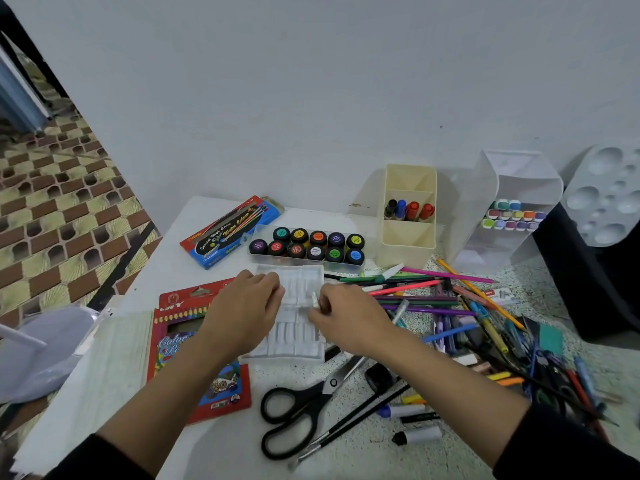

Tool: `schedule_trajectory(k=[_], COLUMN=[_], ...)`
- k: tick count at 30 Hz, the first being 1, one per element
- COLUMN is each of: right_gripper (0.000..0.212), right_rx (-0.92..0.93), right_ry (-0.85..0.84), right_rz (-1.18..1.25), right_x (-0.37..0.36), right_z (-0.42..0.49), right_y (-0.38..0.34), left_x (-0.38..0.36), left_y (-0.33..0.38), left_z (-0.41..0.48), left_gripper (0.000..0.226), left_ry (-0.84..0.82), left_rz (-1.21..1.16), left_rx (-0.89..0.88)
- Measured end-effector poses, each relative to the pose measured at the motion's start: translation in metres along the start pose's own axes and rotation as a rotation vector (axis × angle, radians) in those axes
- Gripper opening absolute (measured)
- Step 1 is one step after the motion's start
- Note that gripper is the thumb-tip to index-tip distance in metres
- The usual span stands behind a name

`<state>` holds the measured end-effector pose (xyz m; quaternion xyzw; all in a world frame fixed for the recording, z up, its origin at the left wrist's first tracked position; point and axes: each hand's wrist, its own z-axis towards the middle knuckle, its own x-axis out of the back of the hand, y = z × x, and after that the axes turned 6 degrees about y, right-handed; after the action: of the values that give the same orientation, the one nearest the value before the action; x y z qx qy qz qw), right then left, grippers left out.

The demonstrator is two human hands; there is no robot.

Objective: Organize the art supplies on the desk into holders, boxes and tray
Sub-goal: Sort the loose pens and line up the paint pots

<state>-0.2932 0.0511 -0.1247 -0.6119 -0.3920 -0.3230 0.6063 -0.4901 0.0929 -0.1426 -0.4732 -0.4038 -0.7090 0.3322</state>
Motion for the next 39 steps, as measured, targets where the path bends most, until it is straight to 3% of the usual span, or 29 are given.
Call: schedule_trajectory(k=[4, 8, 11, 19, 26, 39], right_gripper=[0.04, 0.032, 0.028, 0.028, 0.028, 0.021], right_rx=[-0.016, -0.002, -0.041, -0.039, -0.056, 0.07], right_ry=[-0.041, -0.004, 0.008, 0.054, 0.102, 0.181], right_rz=[0.001, -0.099, -0.125, -0.16, -0.172, -0.051], right_x=[-0.003, -0.004, -0.005, -0.01, -0.008, -0.021], right_z=[0.0, 0.002, 0.007, 0.008, 0.012, 0.02], right_y=[-0.002, 0.0, 0.002, 0.002, 0.009, 0.002], left_x=[0.002, 0.007, 0.015, 0.016, 0.007, 0.014], left_y=[-0.004, -0.012, -0.021, -0.017, -0.007, -0.021], left_z=[-0.009, -0.012, -0.017, -0.027, -0.014, -0.018], left_gripper=[0.018, 0.023, 0.024, 0.028, 0.032, 0.023], left_ry=[0.042, 0.028, 0.024, -0.202, -0.091, -0.019], left_rz=[-0.08, -0.362, -0.404, -0.277, -0.226, -0.196], left_rx=[0.011, 0.307, 0.406, 0.375, 0.282, 0.302])
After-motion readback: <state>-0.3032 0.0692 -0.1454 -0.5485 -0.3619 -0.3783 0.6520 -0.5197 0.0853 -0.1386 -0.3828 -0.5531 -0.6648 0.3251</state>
